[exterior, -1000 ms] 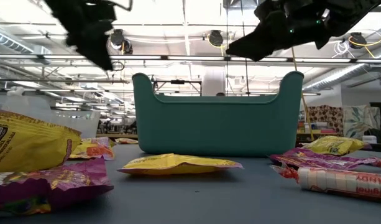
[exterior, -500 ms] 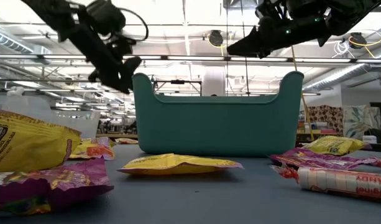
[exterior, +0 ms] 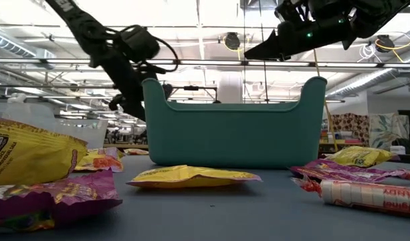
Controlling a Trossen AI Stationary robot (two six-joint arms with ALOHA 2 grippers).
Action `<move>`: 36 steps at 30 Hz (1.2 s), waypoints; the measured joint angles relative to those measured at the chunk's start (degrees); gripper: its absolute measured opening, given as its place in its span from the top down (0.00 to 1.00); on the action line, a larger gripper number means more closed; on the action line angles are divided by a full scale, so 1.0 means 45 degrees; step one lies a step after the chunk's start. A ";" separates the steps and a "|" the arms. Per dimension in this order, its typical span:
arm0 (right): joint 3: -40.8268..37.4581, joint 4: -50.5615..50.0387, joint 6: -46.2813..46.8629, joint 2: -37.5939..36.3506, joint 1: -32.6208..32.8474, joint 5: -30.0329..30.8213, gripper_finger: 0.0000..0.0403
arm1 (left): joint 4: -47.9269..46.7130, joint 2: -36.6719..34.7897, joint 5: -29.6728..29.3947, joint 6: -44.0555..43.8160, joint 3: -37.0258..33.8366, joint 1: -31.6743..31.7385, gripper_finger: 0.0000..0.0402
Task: Sort candy
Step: Put the orange candy into the transparent bin
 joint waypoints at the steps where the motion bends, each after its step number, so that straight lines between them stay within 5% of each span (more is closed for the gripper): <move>1: 0.0000 0.0001 -0.0012 0.0005 0.0000 0.0002 0.42 | -0.0018 0.0201 0.0176 0.0004 0.0193 -0.0002 0.50; 17: 0.0005 0.0422 0.0442 0.0968 0.0000 0.0101 0.42 | -0.0054 0.0892 0.0388 0.0032 0.0714 -0.0676 0.50; 24: 0.0015 0.1077 0.0666 0.1256 -0.0010 0.1445 0.42 | -0.0255 0.0917 -0.0197 -0.0029 0.0714 -0.0578 0.50; 36: 0.0015 0.1268 0.0661 0.1252 0.0000 0.1694 0.42 | 0.0300 0.2508 0.0119 -0.0683 0.0699 -0.0569 0.44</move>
